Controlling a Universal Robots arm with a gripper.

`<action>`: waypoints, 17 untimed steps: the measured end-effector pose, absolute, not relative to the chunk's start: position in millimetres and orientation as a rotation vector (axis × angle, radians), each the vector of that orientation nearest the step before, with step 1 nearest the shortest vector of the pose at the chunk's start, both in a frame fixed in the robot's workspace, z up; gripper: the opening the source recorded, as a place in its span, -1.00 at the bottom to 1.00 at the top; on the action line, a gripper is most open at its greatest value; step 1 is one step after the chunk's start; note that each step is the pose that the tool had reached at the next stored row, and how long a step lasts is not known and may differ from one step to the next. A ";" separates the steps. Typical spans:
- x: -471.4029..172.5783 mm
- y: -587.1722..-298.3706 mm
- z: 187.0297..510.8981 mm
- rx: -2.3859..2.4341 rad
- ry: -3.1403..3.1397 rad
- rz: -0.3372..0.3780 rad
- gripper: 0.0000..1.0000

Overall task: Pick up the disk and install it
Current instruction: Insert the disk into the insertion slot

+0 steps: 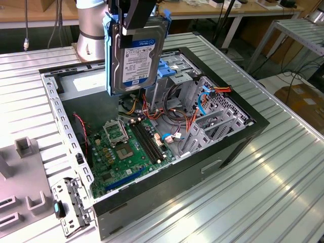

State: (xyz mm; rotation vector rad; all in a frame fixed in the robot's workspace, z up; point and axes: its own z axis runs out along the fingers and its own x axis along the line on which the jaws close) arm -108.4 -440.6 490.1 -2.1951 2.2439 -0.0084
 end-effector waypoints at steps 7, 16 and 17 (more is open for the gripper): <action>-108.5 -443.9 490.1 -2.195 2.244 -0.008 -0.26; -108.4 -450.2 490.2 -2.195 2.244 -0.008 -0.26; -108.4 -451.2 490.1 -2.195 2.244 -0.008 -0.26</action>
